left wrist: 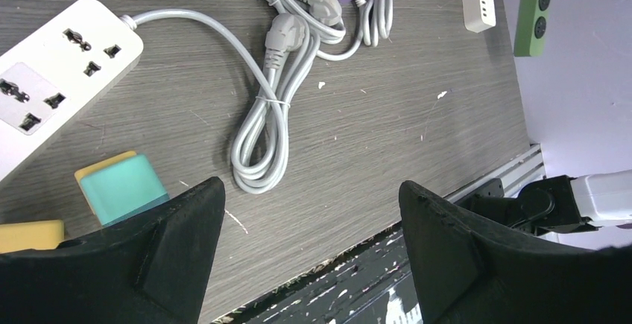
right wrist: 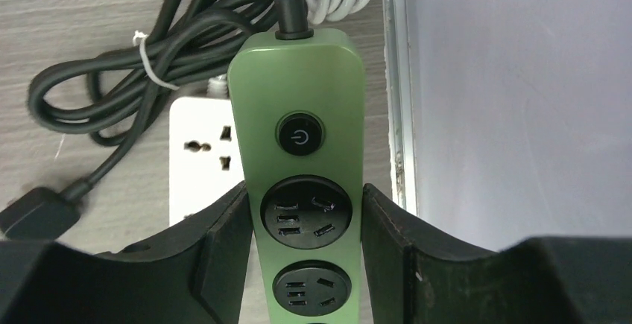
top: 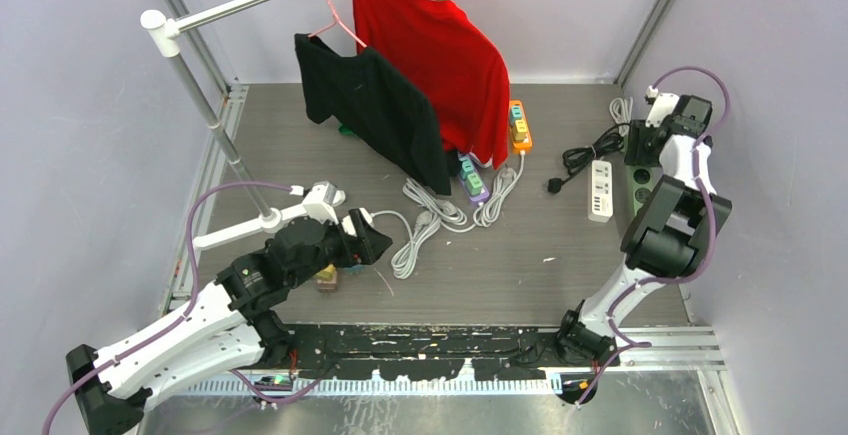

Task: Pull the plug off the socket
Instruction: Place the socket at the center of the board.

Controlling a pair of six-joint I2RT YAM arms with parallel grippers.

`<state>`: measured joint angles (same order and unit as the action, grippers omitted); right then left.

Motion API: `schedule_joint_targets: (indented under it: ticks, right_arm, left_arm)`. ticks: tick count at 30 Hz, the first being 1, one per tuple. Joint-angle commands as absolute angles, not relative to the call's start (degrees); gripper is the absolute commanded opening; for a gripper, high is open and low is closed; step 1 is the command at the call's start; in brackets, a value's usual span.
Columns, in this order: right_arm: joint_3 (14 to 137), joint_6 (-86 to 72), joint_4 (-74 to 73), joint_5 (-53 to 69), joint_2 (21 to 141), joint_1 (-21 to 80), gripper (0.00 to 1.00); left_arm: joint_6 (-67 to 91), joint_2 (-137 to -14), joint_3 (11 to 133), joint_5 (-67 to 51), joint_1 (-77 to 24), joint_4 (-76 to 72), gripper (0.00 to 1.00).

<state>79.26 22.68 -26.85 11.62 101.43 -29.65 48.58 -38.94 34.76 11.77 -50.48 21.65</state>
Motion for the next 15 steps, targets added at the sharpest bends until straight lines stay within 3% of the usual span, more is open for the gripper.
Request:
schedule_joint_targets:
  ticks: [1, 6, 12, 15]
  right_arm:
    - [86.14, 20.94, -26.66, 6.76, 105.22, -27.86, 0.01]
    - [86.3, 22.06, -29.71, 5.69, 108.87, -26.99, 0.06]
    - [87.93, 22.71, -35.13, 6.12, 111.05, -27.03, 0.51]
    - [86.03, 22.82, -33.88, 6.66, 108.15, -27.13, 0.65]
  left_arm:
    - [49.93, -38.29, 36.02, 11.28, -50.14, 19.07, 0.85]
    - [50.89, -37.82, 35.39, 11.09, -50.24, 19.25, 0.85]
    - [51.41, -37.67, 34.99, 11.08, -50.19, 18.93, 0.85]
    - [51.29, -37.81, 35.07, 11.03, -50.18, 18.75, 0.85]
